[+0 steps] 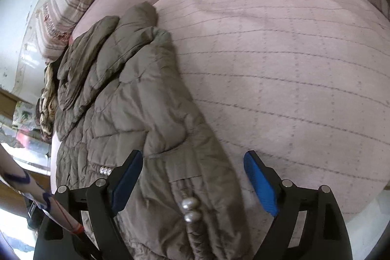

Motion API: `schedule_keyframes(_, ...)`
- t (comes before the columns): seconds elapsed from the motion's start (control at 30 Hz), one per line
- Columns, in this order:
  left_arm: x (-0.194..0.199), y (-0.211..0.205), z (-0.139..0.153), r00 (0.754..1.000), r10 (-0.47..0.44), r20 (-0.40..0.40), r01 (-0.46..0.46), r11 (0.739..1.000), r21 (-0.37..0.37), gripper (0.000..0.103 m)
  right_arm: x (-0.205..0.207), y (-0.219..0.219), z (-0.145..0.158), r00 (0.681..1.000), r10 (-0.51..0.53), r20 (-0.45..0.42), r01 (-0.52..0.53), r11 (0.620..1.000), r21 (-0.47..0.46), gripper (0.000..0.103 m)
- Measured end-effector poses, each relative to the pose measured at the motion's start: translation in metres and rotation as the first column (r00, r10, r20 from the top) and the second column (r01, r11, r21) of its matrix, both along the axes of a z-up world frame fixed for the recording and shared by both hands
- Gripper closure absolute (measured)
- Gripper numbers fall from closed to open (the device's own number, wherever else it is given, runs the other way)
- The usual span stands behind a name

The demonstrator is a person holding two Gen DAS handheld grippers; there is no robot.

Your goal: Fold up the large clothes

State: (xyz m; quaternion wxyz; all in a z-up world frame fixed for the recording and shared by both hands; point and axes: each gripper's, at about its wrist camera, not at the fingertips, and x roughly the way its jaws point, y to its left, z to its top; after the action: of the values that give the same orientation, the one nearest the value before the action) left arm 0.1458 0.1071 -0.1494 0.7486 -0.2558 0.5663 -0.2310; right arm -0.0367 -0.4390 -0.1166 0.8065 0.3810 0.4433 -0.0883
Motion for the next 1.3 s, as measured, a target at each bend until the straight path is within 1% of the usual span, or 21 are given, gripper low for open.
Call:
schedule_keyframes(0.07,-0.012,0.002,-0.001,1.000,0.002,-0.013,-0.002,1.000,-0.015,0.023,-0.002,0.005,0.000,1.000,0.026,0.008,-0.026,0.999,0.019,0.014)
schedule_keyframes(0.13,-0.025,0.002,0.001,1.000,0.002,-0.005,-0.002,1.000,0.000,0.023,-0.005,0.010,-0.001,0.999,0.052,0.015,-0.052,0.998,0.046,0.014)
schedule_keyframes(0.3,-0.050,-0.013,0.002,0.999,-0.015,0.053,0.011,0.998,0.069,0.023,-0.017,0.023,-0.003,0.995,0.094,0.013,-0.095,0.994,0.063,0.014)
schedule_keyframes(0.43,-0.063,-0.021,0.000,0.997,-0.027,0.070,0.021,0.996,0.087,0.023,-0.027,0.032,-0.005,0.993,0.115,0.008,-0.115,0.990,0.085,0.014)
schedule_keyframes(0.5,-0.069,-0.024,0.000,0.996,-0.039,0.077,0.033,0.997,0.075,0.023,-0.032,0.040,-0.006,0.992,0.128,0.008,-0.128,0.987,0.101,0.014)
schedule_keyframes(0.57,-0.073,-0.028,-0.002,0.995,-0.057,0.079,0.054,0.998,0.041,0.023,-0.036,0.044,-0.007,0.991,0.135,0.019,-0.136,0.983,0.124,0.014)
schedule_keyframes(0.67,-0.074,-0.029,-0.007,0.995,-0.055,0.084,0.053,0.998,0.022,0.023,-0.041,0.050,-0.007,0.989,0.135,0.063,-0.144,0.977,0.160,0.014)
schedule_keyframes(0.73,-0.072,-0.025,-0.010,0.997,-0.035,0.072,0.036,0.999,-0.016,0.023,-0.042,0.051,-0.009,0.986,0.133,0.097,-0.150,0.968,0.203,0.014)
schedule_keyframes(0.83,-0.066,-0.021,-0.014,0.998,-0.017,0.053,0.021,0.998,-0.066,0.023,-0.042,0.056,-0.018,0.979,0.137,0.148,-0.176,0.940,0.293,0.015)
schedule_keyframes(0.9,-0.064,-0.021,-0.016,0.999,-0.012,0.051,0.016,0.997,-0.082,0.023,-0.040,0.062,-0.025,0.976,0.160,0.145,-0.198,0.929,0.311,0.015)
schedule_keyframes(0.97,-0.065,-0.023,-0.016,0.998,-0.009,0.054,0.014,0.997,-0.081,0.023,-0.040,0.073,-0.027,0.973,0.182,0.139,-0.214,0.938,0.272,0.016)
schedule_keyframes(1.03,-0.066,-0.025,-0.016,0.998,-0.004,0.063,0.008,0.998,-0.066,0.023,-0.040,0.078,-0.023,0.973,0.190,0.131,-0.216,0.948,0.232,0.017)
schedule_keyframes(1.1,-0.067,-0.030,-0.014,0.998,0.006,0.068,-0.003,0.999,-0.041,0.023,-0.040,0.081,-0.022,0.978,0.176,0.108,-0.195,0.960,0.202,0.025)
schedule_keyframes(1.17,-0.069,-0.037,-0.011,0.997,0.014,0.073,-0.013,1.000,-0.003,0.023,-0.041,0.084,-0.020,0.981,0.171,0.092,-0.185,0.968,0.171,0.039)
schedule_keyframes(1.2,-0.071,-0.042,-0.010,0.997,0.013,0.077,-0.015,0.999,0.028,0.023,-0.042,0.085,-0.019,0.982,0.169,0.088,-0.181,0.970,0.161,0.042)
schedule_keyframes(1.23,-0.073,-0.048,-0.007,0.996,0.006,0.085,-0.012,0.997,0.076,0.023,-0.042,0.085,-0.019,0.982,0.164,0.089,-0.177,0.971,0.162,0.046)
schedule_keyframes(1.27,-0.076,-0.056,-0.004,0.995,-0.013,0.094,0.000,0.991,0.135,0.024,-0.044,0.086,-0.020,0.983,0.158,0.092,-0.172,0.970,0.170,0.048)
schedule_keyframes(1.3,-0.078,-0.061,-0.004,0.995,-0.027,0.098,0.010,0.986,0.167,0.027,-0.044,0.086,-0.020,0.983,0.155,0.094,-0.170,0.970,0.174,0.048)
